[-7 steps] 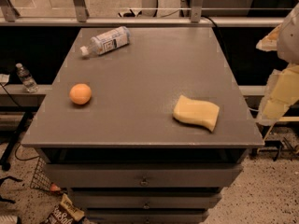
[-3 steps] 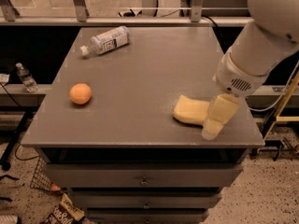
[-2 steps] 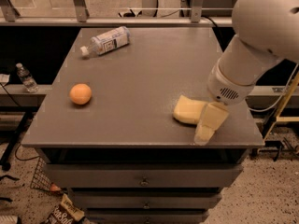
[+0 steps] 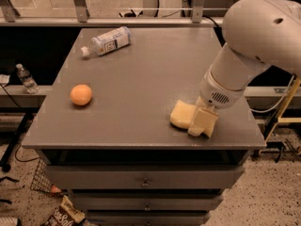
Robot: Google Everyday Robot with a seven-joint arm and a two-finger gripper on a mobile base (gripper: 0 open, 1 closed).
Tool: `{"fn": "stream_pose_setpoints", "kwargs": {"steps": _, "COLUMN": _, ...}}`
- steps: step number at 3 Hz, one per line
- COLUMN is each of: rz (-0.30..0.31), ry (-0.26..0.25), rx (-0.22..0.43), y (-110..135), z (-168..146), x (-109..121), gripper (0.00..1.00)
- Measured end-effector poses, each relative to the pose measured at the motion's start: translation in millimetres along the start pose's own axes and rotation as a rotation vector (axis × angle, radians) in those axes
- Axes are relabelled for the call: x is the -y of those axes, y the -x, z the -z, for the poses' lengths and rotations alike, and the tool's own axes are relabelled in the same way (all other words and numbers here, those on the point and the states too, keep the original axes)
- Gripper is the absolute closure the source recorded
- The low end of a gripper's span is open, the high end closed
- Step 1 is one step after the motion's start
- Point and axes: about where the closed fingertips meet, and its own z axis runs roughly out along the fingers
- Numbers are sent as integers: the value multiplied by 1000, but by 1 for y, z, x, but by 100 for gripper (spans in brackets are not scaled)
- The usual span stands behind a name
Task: Move sponge near orange
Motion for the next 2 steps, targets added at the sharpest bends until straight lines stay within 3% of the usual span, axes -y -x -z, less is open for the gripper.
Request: {"fn": "stream_pose_setpoints", "kwargs": {"steps": 2, "rz": 37, "ry": -21, "rx": 93, "y": 24, "z": 20, "x": 6, "gripper": 85}}
